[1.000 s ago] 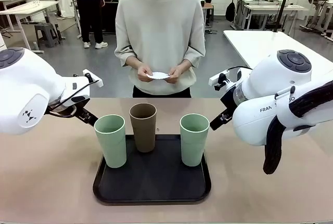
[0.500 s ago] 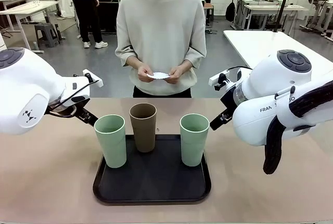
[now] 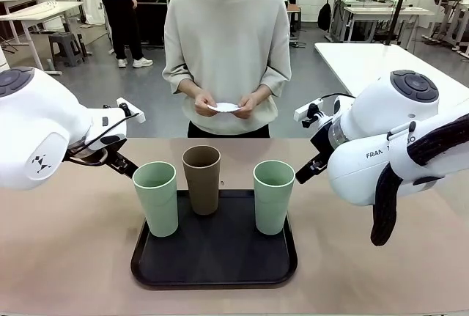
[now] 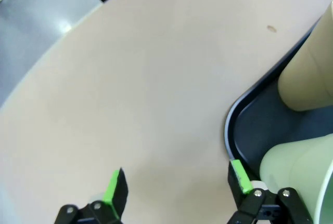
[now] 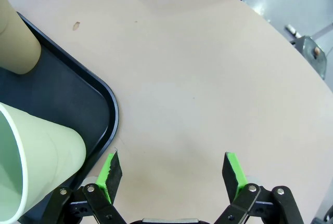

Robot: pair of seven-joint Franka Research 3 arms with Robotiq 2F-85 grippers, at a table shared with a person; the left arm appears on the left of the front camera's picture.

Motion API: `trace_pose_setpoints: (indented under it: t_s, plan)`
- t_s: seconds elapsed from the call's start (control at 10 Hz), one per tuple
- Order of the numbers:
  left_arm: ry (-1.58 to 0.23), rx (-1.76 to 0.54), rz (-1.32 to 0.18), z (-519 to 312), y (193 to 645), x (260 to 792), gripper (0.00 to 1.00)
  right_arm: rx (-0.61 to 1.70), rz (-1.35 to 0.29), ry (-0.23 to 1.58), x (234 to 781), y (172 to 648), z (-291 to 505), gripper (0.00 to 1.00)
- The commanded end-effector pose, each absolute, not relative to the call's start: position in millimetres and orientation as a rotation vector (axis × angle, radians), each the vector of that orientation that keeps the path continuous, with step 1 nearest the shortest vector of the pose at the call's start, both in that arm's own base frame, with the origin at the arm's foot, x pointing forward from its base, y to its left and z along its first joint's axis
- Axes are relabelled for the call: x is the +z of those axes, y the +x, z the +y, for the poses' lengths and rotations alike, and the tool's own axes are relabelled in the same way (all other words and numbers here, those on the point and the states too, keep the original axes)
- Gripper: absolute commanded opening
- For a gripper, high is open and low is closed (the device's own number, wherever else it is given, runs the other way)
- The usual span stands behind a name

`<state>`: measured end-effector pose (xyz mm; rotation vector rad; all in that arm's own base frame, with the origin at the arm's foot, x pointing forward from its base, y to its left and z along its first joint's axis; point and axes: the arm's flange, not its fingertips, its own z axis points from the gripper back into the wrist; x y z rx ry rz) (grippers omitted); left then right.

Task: Place coasters on the table and set cups on them.
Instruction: Pick up one Reusable plastic cup and place it on a coaster set by the human.

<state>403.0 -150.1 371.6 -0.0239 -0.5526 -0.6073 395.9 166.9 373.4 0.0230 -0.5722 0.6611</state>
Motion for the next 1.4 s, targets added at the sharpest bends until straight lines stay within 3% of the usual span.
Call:
trace_pose_setpoints:
  t_s: [0.0, 0.3, 0.5, 0.7, 1.0, 1.1, 1.2, 1.3]
  plan:
    - [-0.024, -0.608, -0.553, -150, 403, 372, 1.00, 0.661, -0.572, 0.023, 373, 396, 167, 1.00]
    - [0.008, -0.518, -0.465, -98, 403, 399, 1.00, 0.636, -0.521, 0.059, 394, 392, 149, 1.00]
    - [0.023, -0.548, -0.387, -72, 368, 439, 1.00, 0.604, -0.440, 0.073, 416, 353, 129, 1.00]
    - [-0.148, -0.609, -0.282, -70, 318, 469, 1.00, 0.595, -0.278, 0.112, 433, 285, 121, 1.00]
    - [-0.277, -0.559, -0.261, -84, 257, 505, 1.00, 0.590, -0.207, 0.056, 443, 190, 125, 1.00]
    - [-0.237, -0.451, -0.246, -89, 251, 503, 1.00, 0.559, -0.226, 0.012, 443, 190, 121, 1.00]
    - [-0.258, -0.627, -0.262, -86, 283, 511, 1.00, 0.618, -0.197, 0.050, 488, 272, 145, 1.00]
    - [-0.258, -0.627, -0.262, -86, 283, 511, 1.00, 0.618, -0.197, 0.050, 488, 272, 145, 1.00]
